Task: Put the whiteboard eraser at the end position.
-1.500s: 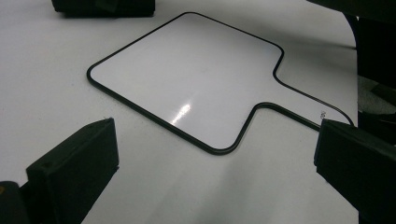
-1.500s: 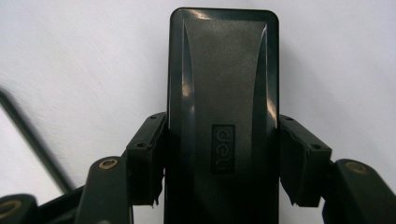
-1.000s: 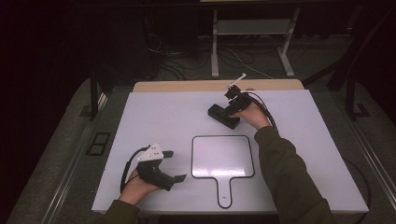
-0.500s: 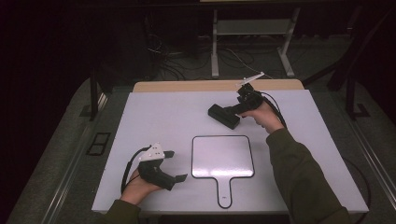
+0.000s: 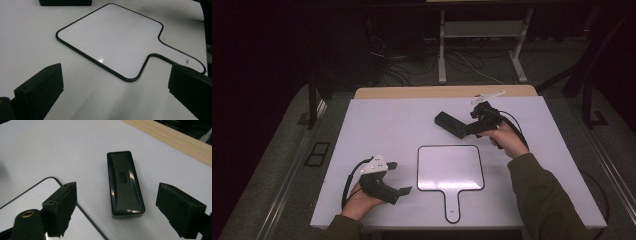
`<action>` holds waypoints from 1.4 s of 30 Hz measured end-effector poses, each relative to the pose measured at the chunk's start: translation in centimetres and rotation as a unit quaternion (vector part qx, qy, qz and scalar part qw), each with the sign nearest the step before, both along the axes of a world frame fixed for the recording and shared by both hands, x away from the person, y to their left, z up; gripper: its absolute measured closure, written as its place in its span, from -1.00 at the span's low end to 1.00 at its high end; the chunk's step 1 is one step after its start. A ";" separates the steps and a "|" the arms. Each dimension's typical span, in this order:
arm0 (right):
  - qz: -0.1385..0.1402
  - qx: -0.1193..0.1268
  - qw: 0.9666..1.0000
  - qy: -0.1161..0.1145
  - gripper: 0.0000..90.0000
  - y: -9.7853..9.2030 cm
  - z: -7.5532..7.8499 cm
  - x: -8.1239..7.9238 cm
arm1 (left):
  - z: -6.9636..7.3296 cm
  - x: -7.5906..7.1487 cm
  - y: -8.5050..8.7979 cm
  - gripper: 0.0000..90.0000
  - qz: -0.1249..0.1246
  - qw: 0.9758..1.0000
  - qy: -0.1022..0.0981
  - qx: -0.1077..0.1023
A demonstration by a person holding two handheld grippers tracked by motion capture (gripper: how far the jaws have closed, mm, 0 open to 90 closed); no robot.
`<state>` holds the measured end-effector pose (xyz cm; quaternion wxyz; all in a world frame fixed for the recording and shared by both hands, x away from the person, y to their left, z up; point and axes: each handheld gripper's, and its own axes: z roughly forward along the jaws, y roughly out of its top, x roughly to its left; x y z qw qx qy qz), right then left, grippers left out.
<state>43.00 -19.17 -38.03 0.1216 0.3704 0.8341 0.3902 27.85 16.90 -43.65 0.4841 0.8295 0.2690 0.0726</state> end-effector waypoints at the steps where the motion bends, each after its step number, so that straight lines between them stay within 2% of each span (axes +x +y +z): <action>1: -0.001 0.002 1.000 -0.001 -0.65 -0.2 -0.2 -0.3 | 0.0 0.0 0.0 -1.00 0.000 1.000 -0.001 -0.001; 9: -0.004 0.022 1.000 -0.014 -0.65 -1.7 -1.2 -2.6 | 0.0 0.0 0.0 -1.00 0.001 1.000 -0.003 -0.001; 12: -0.005 0.018 1.000 -0.015 -0.65 -2.2 -1.5 -3.2 | 0.0 0.0 0.0 -1.00 0.001 1.000 -0.003 -0.001; 16: -0.003 0.039 0.999 -0.021 -0.65 -2.8 -1.6 -4.3 | 0.0 0.0 0.1 -1.00 0.003 1.000 -0.002 0.001; 21: 0.003 0.050 0.998 -0.035 -0.71 -3.3 -1.5 -5.9 | 0.0 -0.2 0.1 -1.00 0.005 1.000 -0.003 -0.002; 27: 0.003 0.044 0.998 -0.033 -0.71 -4.1 -2.2 -7.6 | 0.2 -0.1 0.2 -1.00 0.006 1.000 -0.003 -0.002; 42: -0.004 0.055 0.997 -0.045 -0.71 -6.2 -3.4 -11.4 | 0.3 -0.2 0.2 -1.00 0.005 1.000 -0.002 -0.004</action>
